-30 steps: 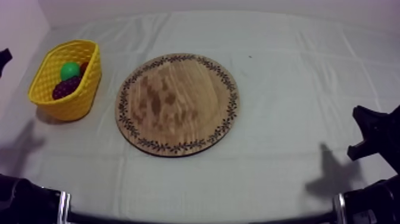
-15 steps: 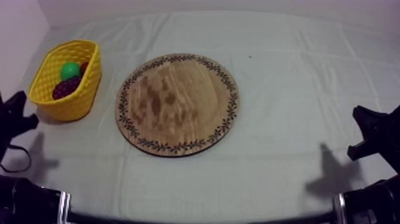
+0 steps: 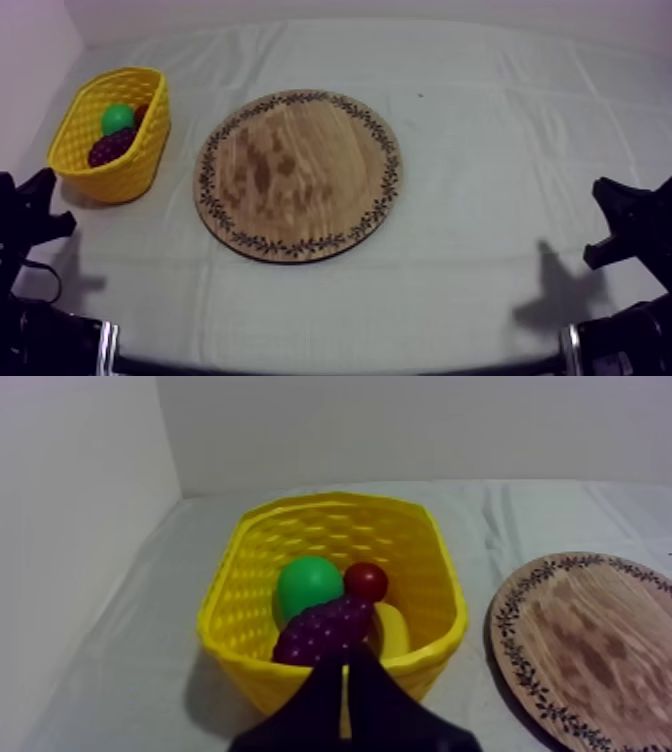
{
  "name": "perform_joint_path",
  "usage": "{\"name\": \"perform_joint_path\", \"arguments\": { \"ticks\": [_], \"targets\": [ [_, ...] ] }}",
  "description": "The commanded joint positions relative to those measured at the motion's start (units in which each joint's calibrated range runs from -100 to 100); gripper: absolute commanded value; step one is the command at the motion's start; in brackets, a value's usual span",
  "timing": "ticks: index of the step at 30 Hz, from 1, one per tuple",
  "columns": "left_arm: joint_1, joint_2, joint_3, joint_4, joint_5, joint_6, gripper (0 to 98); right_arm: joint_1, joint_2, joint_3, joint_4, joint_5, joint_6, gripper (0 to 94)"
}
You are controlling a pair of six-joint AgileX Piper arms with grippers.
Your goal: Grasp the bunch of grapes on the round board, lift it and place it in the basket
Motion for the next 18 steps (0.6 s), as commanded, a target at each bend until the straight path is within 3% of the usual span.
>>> {"name": "perform_joint_path", "arguments": {
  "ticks": [1, 18],
  "targets": [
    [0.0, 0.0, 0.0, 0.16, 0.0, -0.4, 0.0, 0.0, 0.0, 0.0, 0.0, 0.0, 0.0, 0.4],
    [-0.1, -0.1, 0.0, 0.31, 1.0, -4.2, 0.0, 0.0, 0.0, 0.0, 0.0, 0.0, 0.0, 0.4]
  ]
}}
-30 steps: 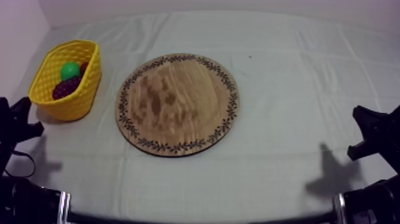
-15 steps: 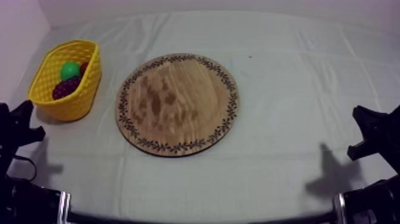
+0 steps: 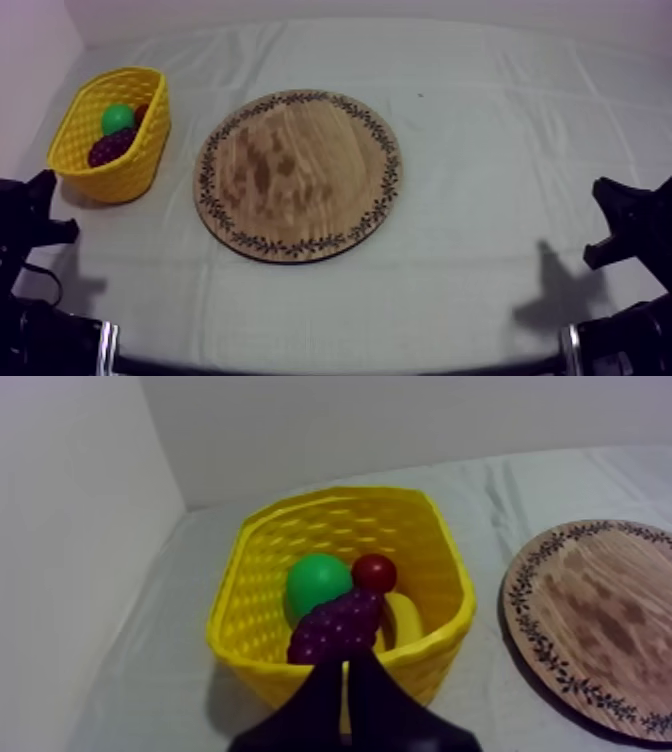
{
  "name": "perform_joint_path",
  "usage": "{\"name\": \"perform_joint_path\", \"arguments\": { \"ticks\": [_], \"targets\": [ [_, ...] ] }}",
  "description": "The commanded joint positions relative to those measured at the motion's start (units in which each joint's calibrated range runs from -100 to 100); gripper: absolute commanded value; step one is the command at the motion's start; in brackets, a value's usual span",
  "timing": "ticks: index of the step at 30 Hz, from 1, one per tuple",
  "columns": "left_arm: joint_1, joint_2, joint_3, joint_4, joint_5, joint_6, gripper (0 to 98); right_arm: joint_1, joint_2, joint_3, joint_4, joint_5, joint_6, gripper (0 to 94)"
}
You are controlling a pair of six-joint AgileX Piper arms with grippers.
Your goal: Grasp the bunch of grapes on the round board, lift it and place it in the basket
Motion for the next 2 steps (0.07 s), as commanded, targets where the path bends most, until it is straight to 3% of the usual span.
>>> {"name": "perform_joint_path", "arguments": {
  "ticks": [1, 2],
  "targets": [
    [0.0, 0.0, 0.0, 0.01, 0.0, -0.1, 0.0, 0.0, 0.0, 0.0, 0.0, 0.0, 0.0, 0.4],
    [-0.1, 0.0, 0.0, 0.01, 0.0, 0.2, 0.0, 0.0, 0.0, 0.0, 0.0, 0.0, 0.0, 0.4]
  ]
}}
